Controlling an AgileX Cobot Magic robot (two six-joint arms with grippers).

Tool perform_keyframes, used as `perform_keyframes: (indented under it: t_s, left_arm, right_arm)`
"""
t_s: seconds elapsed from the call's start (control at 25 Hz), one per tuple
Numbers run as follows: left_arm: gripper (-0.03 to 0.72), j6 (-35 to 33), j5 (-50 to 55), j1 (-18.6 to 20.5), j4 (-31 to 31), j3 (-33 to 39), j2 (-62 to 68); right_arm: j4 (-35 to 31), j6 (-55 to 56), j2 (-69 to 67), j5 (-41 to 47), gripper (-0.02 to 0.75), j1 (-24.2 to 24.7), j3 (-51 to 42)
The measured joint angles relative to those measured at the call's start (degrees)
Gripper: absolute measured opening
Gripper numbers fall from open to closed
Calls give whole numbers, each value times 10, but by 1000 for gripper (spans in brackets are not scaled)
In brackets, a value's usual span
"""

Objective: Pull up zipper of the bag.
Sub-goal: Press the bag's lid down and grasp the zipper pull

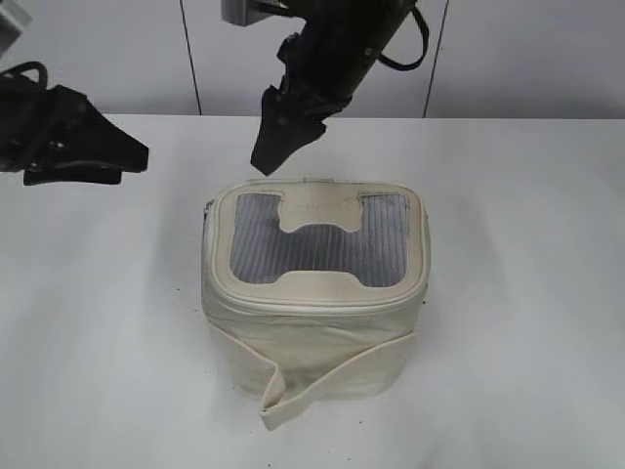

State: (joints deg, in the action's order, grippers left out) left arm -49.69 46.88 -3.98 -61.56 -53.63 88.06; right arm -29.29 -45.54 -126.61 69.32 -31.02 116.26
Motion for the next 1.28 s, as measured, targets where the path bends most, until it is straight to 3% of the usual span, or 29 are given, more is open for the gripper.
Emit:
perform_keyframes:
  t_s: [0.2, 0.64, 0.8, 1.08, 1.28]
  left_arm:
    - [388, -13, -5, -46, 6, 0, 9]
    - [388, -15, -14, -50, 13, 0, 9]
    - [388, -15, -15, -50, 13, 0, 9]
    - [395, -15, -15, -50, 22, 0, 9]
    - [442, -15, -14, -50, 73, 0, 9]
  right_arm:
    - [-15, -10, -28, 0, 469, 0, -1]
    - [-33, -11, -50, 0, 456, 0, -1]
    - [-36, -8, -51, 4, 376, 0, -1]
    - [-43, 16, -51, 12, 54, -1, -1]
    - [-42, 38, -49, 12, 39, -2, -1]
